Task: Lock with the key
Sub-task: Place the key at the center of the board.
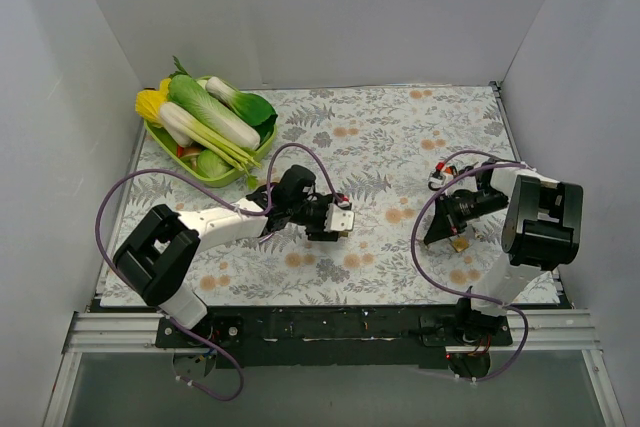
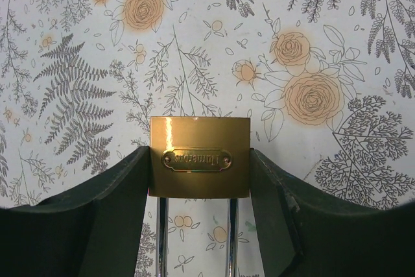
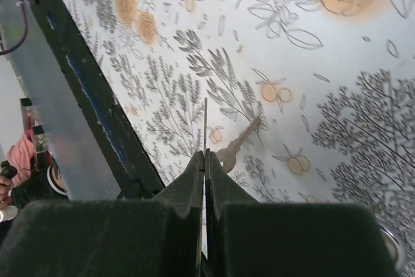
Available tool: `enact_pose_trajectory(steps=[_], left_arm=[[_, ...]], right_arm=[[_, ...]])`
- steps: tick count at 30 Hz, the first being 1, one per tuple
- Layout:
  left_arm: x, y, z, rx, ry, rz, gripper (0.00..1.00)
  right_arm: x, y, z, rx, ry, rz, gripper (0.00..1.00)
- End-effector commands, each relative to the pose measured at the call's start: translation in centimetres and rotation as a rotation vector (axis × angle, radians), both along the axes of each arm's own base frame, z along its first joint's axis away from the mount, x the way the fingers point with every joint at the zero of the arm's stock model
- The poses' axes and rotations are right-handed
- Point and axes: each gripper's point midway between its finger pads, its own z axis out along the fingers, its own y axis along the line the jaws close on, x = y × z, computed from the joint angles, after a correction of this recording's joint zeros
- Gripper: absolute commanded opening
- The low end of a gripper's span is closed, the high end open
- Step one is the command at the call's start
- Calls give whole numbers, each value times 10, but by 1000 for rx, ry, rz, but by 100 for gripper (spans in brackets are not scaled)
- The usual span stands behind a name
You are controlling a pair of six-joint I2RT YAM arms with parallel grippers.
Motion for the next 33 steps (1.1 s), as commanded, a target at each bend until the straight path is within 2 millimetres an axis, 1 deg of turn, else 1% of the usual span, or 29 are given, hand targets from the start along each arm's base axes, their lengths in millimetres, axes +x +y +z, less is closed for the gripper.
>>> enact_pose_trajectory(steps=[1, 3, 4, 5, 9, 10, 11, 13, 14, 15, 16, 17, 18, 19, 20, 21, 22, 23, 24, 25, 26, 27, 28, 29, 31, 33], left_arm=[[0, -12, 30, -82, -59, -45, 0], [0, -13, 30, -84, -57, -50, 0], [0, -14, 30, -85, -56, -52, 0], [-4, -12, 25, -66, -34, -55, 0], [-10, -13, 22, -52, -27, -91, 0], [-14, -15, 21, -50, -30, -110, 0], [-18, -15, 19, -43, -24, -126, 0], [-24, -19, 13, -26, -24, -160, 0], [-27, -19, 11, -15, -32, -191, 0], [-28, -22, 12, -13, -45, -212, 0], [-31, -25, 8, -6, -43, -234, 0], [-33, -27, 7, 1, -57, -267, 0], [-34, -32, 12, -14, -63, -294, 0], [-36, -36, 11, -16, -66, -315, 0], [-36, -39, 14, -24, -80, -334, 0], [-37, -43, 17, -36, -108, -361, 0], [-38, -48, 21, -45, -131, -382, 0], [-38, -51, 25, -55, -153, -394, 0], [-38, -53, 29, -67, -182, -410, 0], [-41, -57, 34, -81, -204, -426, 0], [-41, -60, 42, -99, -233, -436, 0], [-43, -61, 44, -109, -268, -462, 0], [-47, -64, 48, -121, -287, -485, 0], [-49, -64, 50, -130, -311, -503, 0], [-55, -67, 54, -145, -375, -559, 0], [-58, -69, 53, -148, -394, -580, 0]], right_arm=[[-1, -22, -10, -111, -34, 19, 1], [-1, -23, -14, -123, -31, 6, 1], [2, -24, -17, -133, -42, 0, 1], [4, -25, -19, -139, -43, -8, 1], [11, -29, -27, -172, -45, -39, 2], [11, -28, -27, -172, -39, -37, 7], [10, -29, -27, -175, -38, -37, 19], [9, -31, -27, -187, -40, -32, 30], [8, -31, -27, -191, -38, -31, 38], [8, -32, -26, -195, -43, -29, 41], [7, -32, -25, -198, -48, -27, 46], [7, -32, -23, -198, -52, -25, 52], [8, -32, -19, -199, -66, -25, 58], [9, -30, -14, -183, -81, -22, 60], [12, -30, -10, -173, -107, -12, 69], [10, -27, -1, -156, -121, -5, 74], [11, -20, 8, -108, -139, -4, 77], [12, -16, 14, -86, -151, 1, 82], [13, -12, 22, -62, -175, 14, 82], [7, 0, 32, -4, -157, 24, 82], [4, 5, 37, 24, -149, 33, 82], [3, 15, 44, 78, -148, 33, 82], [-4, 24, 52, 122, -121, 53, 81], [-4, 28, 53, 139, -122, 68, 80], [0, 42, 64, 192, -116, 81, 79], [-2, 54, 74, 251, -67, 88, 79]])
